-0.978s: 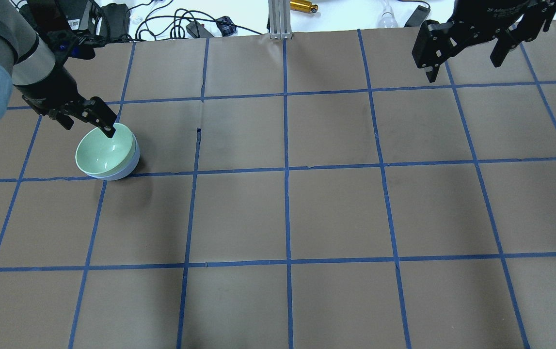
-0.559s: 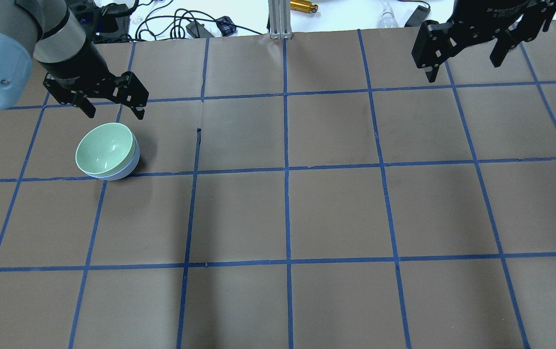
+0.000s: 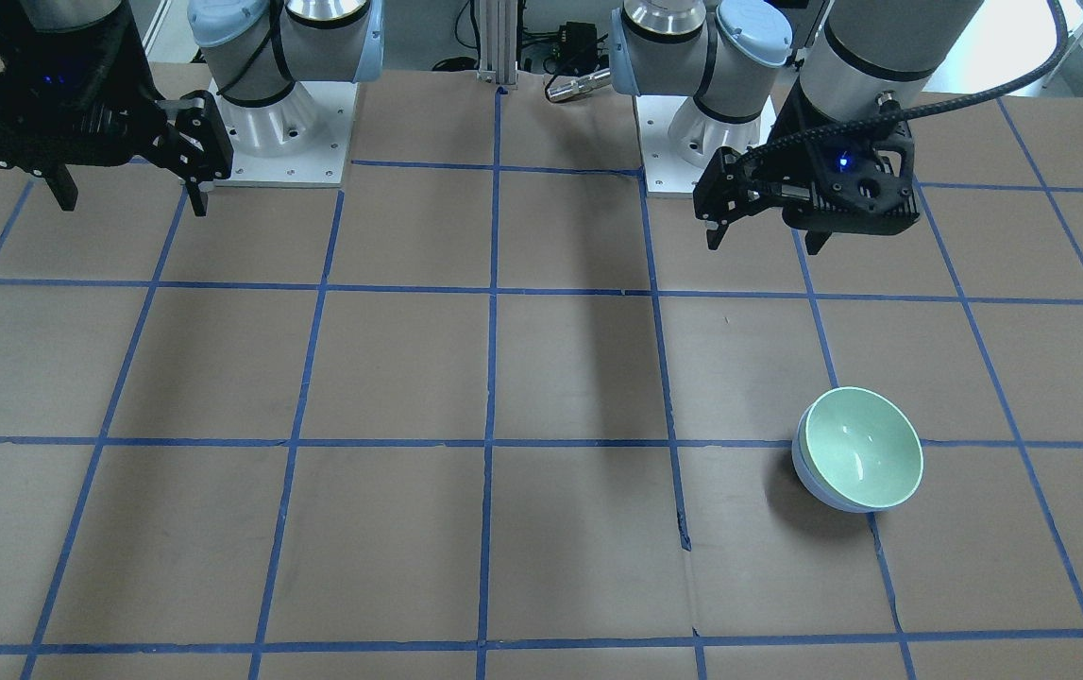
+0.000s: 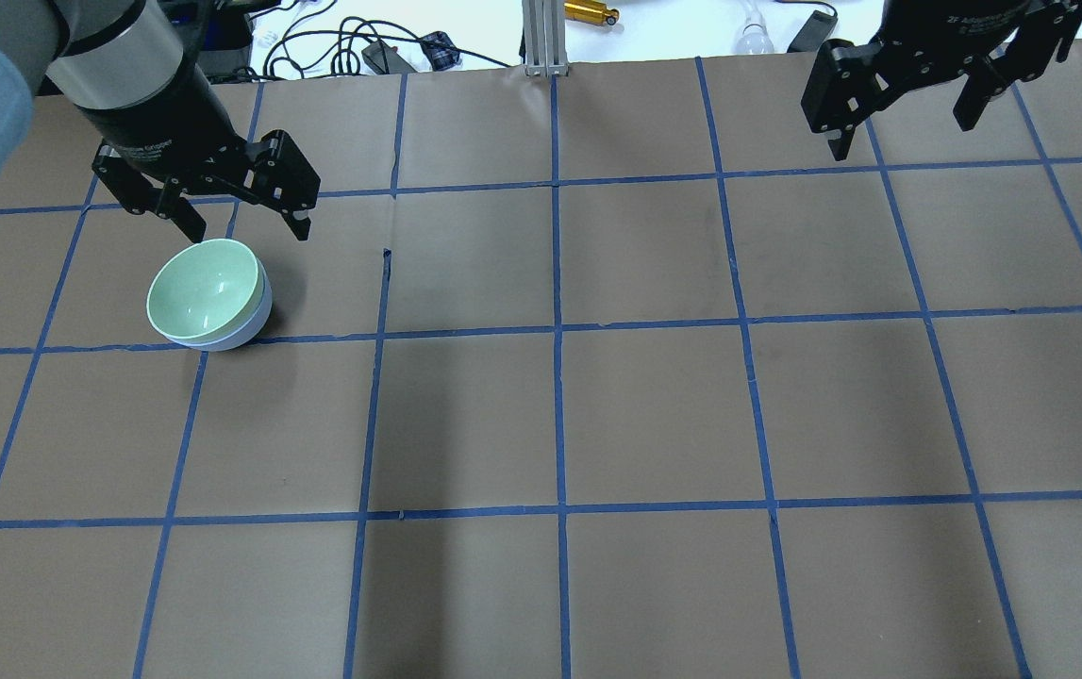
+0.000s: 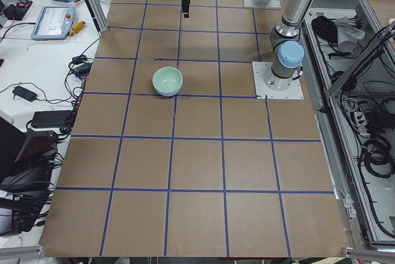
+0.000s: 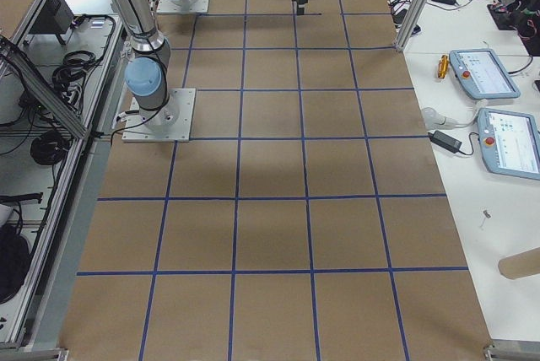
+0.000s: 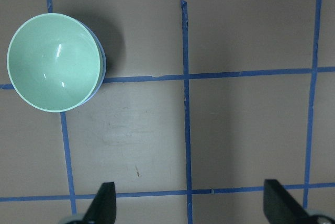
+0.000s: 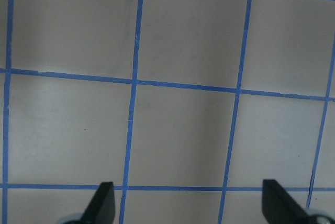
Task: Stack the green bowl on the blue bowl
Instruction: 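Open the left gripper and lift it away from the stacked bowls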
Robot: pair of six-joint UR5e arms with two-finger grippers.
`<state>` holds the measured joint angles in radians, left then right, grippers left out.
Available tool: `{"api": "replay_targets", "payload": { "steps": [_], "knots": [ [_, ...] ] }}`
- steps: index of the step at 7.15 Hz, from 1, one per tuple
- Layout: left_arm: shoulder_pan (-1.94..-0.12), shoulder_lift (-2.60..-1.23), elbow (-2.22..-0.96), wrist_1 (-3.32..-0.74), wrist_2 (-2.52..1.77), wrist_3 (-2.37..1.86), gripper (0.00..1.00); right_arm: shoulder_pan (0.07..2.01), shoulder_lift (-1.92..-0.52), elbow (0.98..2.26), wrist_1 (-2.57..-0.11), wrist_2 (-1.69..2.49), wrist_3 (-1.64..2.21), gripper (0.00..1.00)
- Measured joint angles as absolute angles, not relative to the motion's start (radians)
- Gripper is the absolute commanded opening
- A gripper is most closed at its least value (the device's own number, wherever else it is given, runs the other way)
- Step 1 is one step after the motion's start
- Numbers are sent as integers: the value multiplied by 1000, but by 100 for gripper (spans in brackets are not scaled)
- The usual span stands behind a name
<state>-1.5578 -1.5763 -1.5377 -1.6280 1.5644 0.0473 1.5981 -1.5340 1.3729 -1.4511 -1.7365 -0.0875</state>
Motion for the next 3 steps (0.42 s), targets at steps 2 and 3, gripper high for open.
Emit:
{"api": "replay_targets", "payload": {
  "steps": [2, 3],
  "knots": [
    [-1559, -1569, -1552, -1629, 1567, 46, 100, 1598, -1534, 1373, -1451, -1736, -87, 100],
    [-1559, -1568, -1554, -1629, 1567, 46, 100, 1598, -1534, 1373, -1451, -1736, -87, 100]
  ]
}}
